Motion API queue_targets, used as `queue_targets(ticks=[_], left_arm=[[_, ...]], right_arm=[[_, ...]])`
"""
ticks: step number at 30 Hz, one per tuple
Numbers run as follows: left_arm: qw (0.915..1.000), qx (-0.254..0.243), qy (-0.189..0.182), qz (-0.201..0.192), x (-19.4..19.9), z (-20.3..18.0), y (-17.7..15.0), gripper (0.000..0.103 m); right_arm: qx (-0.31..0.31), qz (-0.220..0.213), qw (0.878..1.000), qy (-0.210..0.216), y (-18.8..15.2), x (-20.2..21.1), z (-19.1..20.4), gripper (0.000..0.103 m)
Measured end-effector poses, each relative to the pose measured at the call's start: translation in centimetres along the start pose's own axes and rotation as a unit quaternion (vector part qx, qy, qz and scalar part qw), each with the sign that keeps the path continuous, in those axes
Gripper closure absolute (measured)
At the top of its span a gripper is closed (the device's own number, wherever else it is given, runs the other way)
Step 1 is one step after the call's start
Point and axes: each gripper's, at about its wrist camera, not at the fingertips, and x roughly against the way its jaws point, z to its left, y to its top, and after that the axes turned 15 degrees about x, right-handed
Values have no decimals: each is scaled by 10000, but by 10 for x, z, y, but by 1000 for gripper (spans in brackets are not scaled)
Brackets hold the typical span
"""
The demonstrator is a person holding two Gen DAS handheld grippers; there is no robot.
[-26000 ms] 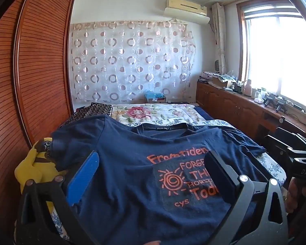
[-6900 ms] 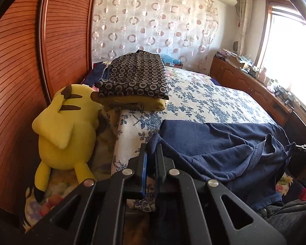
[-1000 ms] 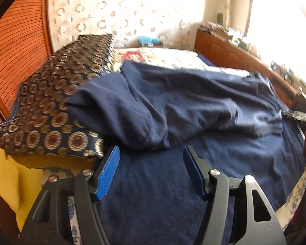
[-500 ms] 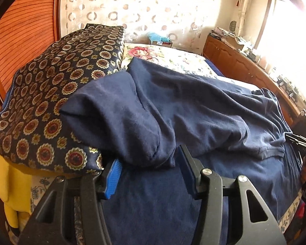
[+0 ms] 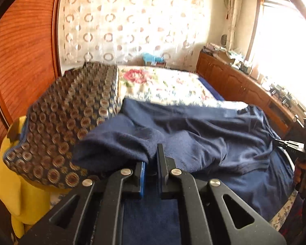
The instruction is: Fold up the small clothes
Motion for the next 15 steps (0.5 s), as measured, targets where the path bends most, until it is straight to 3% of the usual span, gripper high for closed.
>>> queue_targets(ticks=[7,15], left_arm=[[9993,0,-206,-317,39,2,18,98],[9984,-169,-364,-409,84,7,2,98]], right_arm=[[102,-753,9971,45,15,57,-1,102],[48,-1135,9935,50,-1,115,3,102]])
